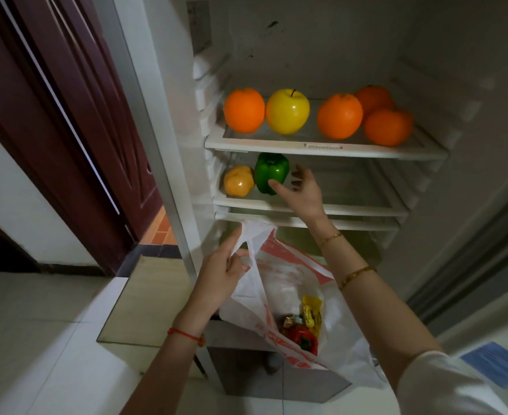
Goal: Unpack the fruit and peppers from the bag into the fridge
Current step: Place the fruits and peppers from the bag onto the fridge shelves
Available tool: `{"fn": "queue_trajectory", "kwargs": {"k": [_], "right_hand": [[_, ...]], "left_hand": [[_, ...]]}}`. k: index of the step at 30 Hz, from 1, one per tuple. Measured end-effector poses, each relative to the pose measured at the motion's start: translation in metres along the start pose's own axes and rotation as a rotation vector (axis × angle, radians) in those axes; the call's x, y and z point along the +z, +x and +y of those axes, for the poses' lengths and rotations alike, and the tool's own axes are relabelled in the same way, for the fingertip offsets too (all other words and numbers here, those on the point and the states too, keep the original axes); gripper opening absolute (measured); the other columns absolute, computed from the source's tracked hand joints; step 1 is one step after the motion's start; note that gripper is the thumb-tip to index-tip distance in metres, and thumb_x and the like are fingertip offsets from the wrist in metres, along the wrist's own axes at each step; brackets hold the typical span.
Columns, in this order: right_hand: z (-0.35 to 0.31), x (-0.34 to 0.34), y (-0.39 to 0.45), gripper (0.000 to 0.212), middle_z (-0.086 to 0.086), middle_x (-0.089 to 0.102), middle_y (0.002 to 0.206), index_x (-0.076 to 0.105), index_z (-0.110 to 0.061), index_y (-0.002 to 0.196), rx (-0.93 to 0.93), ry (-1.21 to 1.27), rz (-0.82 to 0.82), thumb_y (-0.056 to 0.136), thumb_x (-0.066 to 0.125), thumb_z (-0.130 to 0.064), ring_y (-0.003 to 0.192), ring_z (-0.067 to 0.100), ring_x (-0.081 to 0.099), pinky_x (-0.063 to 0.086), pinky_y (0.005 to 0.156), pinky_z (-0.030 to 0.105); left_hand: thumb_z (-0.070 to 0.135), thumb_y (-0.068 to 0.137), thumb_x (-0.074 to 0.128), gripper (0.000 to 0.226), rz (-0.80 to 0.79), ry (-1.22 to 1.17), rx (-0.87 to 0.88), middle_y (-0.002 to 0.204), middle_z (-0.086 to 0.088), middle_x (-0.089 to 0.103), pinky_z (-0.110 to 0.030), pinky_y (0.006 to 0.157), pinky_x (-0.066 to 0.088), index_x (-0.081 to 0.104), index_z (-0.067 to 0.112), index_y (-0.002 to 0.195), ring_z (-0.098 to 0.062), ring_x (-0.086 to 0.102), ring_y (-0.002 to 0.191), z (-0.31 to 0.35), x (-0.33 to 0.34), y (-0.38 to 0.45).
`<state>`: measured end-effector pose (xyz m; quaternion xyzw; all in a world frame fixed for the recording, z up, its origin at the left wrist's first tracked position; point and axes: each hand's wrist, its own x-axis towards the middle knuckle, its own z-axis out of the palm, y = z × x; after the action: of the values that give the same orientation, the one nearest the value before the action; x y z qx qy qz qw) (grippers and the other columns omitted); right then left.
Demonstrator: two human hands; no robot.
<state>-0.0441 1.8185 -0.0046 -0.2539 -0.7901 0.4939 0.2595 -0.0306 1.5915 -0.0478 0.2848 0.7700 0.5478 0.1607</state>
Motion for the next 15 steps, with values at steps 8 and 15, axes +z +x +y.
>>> {"fn": "queue_trajectory", "kwargs": {"k": [8, 15], "right_hand": [[0.044, -0.034, -0.087, 0.021, -0.004, 0.064, 0.067, 0.065, -0.014, 0.074, -0.258, -0.116, 0.003, 0.092, 0.062, -0.024, 0.059, 0.007, 0.058, 0.049, 0.059, 0.020], [0.144, -0.023, -0.156, 0.030, -0.007, 0.067, 0.095, 0.067, -0.022, 0.094, 0.024, -0.682, -0.540, 0.084, 0.066, -0.051, 0.082, 0.007, 0.059, 0.052, 0.079, 0.025]], "left_hand": [[0.008, 0.098, 0.047, 0.074, -0.019, 0.000, 0.082, 0.106, -0.033, 0.061, -0.043, 0.088, 0.057, 0.025, 0.075, 0.121, -0.043, 0.064, 0.094, -0.007, 0.001, -0.007], [0.006, 0.098, 0.047, 0.063, -0.027, 0.023, 0.075, 0.108, -0.020, 0.067, -0.025, 0.087, 0.056, 0.026, 0.055, 0.132, -0.026, 0.067, 0.095, -0.010, 0.009, -0.017]]}}
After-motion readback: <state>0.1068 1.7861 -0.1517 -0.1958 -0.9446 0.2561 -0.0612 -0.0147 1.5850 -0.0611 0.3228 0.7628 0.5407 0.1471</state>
